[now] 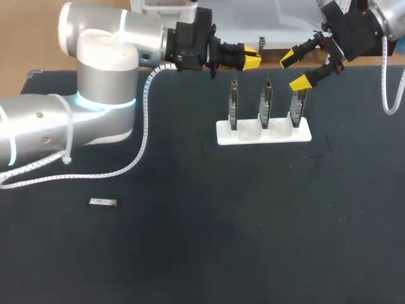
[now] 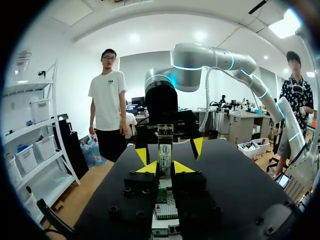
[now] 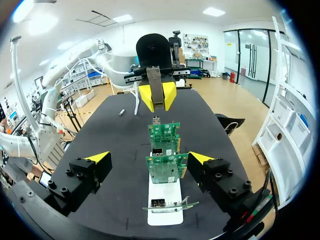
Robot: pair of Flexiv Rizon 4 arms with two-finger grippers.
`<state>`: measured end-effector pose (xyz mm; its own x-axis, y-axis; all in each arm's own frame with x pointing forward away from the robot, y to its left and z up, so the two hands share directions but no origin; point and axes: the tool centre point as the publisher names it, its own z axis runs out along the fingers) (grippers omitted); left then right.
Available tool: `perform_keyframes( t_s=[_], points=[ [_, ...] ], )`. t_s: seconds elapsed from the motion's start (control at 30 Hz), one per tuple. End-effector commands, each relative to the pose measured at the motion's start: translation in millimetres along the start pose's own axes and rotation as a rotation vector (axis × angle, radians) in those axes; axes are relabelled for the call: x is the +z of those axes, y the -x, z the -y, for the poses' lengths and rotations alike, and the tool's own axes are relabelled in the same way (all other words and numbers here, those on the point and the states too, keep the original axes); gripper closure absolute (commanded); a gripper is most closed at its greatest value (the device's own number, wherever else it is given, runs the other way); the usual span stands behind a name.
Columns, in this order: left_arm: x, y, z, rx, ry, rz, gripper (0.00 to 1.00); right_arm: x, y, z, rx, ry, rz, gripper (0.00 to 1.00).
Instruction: Pick up the optical module with the left hand, and insert it into the network port with the right hand.
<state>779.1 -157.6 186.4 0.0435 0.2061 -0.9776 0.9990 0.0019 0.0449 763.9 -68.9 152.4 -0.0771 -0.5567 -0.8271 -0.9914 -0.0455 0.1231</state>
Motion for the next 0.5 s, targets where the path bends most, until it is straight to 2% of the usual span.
perform_keyframes(
  t_s=[0.03,0.5],
  points=[
    [6.3,-1.3,6.5,-0.011,0.031,0.005,1.00,0.2,0.0,-1.0,0.000,-0.002,0.000,0.00],
    [19.7,-8.2,9.7,-0.045,0.037,0.025,1.00,0.2,0.0,-1.0,0.000,-0.002,0.000,0.00]
  ],
)
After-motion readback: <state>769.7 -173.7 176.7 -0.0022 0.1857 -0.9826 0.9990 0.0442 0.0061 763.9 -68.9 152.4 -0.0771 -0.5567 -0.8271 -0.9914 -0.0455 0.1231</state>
